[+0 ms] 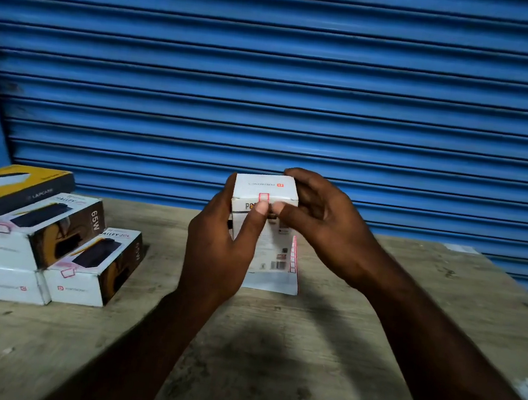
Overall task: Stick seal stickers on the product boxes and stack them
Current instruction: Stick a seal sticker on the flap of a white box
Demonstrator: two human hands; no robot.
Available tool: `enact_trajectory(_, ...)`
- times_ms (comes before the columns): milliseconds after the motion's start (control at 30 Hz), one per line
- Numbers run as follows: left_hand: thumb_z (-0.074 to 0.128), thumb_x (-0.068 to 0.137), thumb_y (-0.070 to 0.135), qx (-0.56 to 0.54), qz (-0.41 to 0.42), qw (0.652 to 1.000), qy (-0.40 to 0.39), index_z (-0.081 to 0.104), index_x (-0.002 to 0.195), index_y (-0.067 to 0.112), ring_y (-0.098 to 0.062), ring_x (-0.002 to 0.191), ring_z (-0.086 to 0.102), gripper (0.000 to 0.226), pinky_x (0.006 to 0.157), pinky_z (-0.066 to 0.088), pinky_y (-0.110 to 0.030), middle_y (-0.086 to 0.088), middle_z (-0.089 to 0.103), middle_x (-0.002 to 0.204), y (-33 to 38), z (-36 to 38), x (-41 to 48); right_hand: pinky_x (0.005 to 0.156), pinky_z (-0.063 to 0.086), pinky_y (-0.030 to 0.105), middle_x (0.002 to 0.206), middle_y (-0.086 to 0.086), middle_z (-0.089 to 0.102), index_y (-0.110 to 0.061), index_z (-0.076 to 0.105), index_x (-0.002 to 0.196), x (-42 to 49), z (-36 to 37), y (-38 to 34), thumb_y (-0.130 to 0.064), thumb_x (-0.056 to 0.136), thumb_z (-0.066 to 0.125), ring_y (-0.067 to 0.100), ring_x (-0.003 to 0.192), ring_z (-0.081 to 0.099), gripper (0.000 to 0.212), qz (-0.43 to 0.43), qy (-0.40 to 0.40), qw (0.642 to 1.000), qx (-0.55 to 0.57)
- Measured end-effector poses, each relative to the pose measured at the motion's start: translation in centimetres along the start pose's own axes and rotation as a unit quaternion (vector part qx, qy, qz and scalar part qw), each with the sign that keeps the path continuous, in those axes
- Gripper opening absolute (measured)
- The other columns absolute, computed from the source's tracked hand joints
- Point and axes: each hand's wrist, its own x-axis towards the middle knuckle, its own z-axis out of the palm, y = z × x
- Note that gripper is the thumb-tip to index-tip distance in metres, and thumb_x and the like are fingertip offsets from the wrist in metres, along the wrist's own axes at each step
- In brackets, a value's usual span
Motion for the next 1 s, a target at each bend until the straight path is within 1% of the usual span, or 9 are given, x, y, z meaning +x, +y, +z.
enact_trajectory(100,0.044,0.098,0.033,-0.048,-0.007,0.998,-0.028,0.054,0.140,0.019,-0.006,0.114,0.062,0.045,0.092,0.052,-0.025,0.007,0.066,0.125,-0.2,0.1,-0.3,0.093,0.056,0.038,0.117,-0.008,0.071,-0.020,0.053,0.133,0.0,-0.1,0.0,-0.032,0.080,0.079,0.005,0.105,0.068,0.060,-0.019,0.048,0.998,-0.048)
enact_trajectory(167,0.041,0.097,0.036,-0.101,-0.025,0.994,-0.027,0.053,0.142,0.017,-0.012,0.119,0.062,0.050,0.099,0.052,-0.036,0.004,0.066,0.129,-0.4,0.1,-0.5,0.095,0.056,0.042,0.119,-0.007,0.071,-0.022,0.053,0.133,0.1,-0.2,0.1,-0.039,0.077,0.081,0.007,0.107,0.068,0.065,-0.022,0.049,0.997,-0.063)
enact_trajectory(267,0.042,0.094,0.049,-0.138,-0.058,0.989,-0.011,0.052,0.143,0.015,-0.016,0.117,0.064,0.061,0.097,0.053,-0.050,0.001,0.068,0.126,-0.4,0.1,-0.3,0.098,0.054,0.035,0.127,-0.006,0.067,-0.021,0.047,0.139,0.2,-0.6,0.4,-0.026,0.081,0.080,0.005,0.113,0.065,0.067,-0.023,0.008,0.996,-0.085)
enact_trajectory(333,0.047,0.092,0.053,-0.132,-0.071,0.989,0.003,0.050,0.145,0.014,-0.011,0.115,0.065,0.066,0.097,0.054,-0.044,0.004,0.069,0.123,-0.4,0.0,-0.1,0.098,0.053,0.028,0.130,-0.006,0.064,-0.017,0.044,0.141,0.1,-0.6,0.5,-0.009,0.082,0.077,0.002,0.115,0.063,0.068,-0.027,-0.017,0.996,-0.087)
enact_trajectory(433,0.055,0.092,0.042,-0.124,-0.069,0.990,-0.001,0.046,0.147,0.017,0.001,0.112,0.063,0.061,0.093,0.053,-0.023,0.013,0.067,0.122,-0.5,0.0,0.1,0.103,0.051,0.033,0.134,-0.001,0.062,-0.015,0.042,0.140,0.1,-0.1,0.9,0.005,0.081,0.073,0.007,0.121,0.061,0.070,-0.032,-0.025,0.996,-0.076)
enact_trajectory(600,0.057,0.087,0.030,-0.160,-0.102,0.982,-0.008,0.044,0.149,0.020,0.001,0.119,0.060,0.064,0.103,0.051,-0.032,0.012,0.063,0.131,-0.8,-0.1,0.7,0.104,0.050,0.035,0.136,0.000,0.059,-0.009,0.043,0.136,0.1,0.2,1.2,0.005,0.082,0.073,0.009,0.122,0.060,0.064,-0.036,-0.017,0.999,-0.010)
enact_trajectory(733,0.044,0.089,0.023,-0.232,-0.148,0.961,-0.014,0.044,0.148,0.019,-0.015,0.134,0.051,0.060,0.115,0.039,-0.048,0.000,0.054,0.147,-0.8,0.2,0.5,0.099,0.054,0.037,0.129,-0.017,0.058,-0.016,0.046,0.130,0.2,0.4,1.1,-0.009,0.080,0.079,0.005,0.120,0.060,0.060,-0.032,0.023,0.999,-0.022)
enact_trajectory(867,0.041,0.091,0.030,-0.219,-0.140,0.965,-0.039,0.040,0.150,0.020,0.000,0.126,0.055,0.060,0.105,0.045,-0.026,0.008,0.053,0.146,-0.6,0.5,0.0,0.093,0.057,0.036,0.111,-0.024,0.063,-0.021,0.050,0.119,0.5,0.2,1.3,-0.008,0.081,0.078,0.004,0.110,0.065,0.049,-0.015,0.044,0.998,-0.031)
enact_trajectory(1000,0.053,0.100,0.029,-0.131,-0.098,0.982,-0.095,0.030,0.155,0.019,0.020,0.110,0.055,0.061,0.086,0.042,-0.004,0.035,0.057,0.120,-0.6,0.1,-0.1,0.089,0.056,0.033,0.107,-0.001,0.072,-0.012,0.059,0.115,1.0,-0.4,1.3,-0.001,0.094,0.059,0.014,0.098,0.069,0.024,0.018,0.048,0.998,0.020)
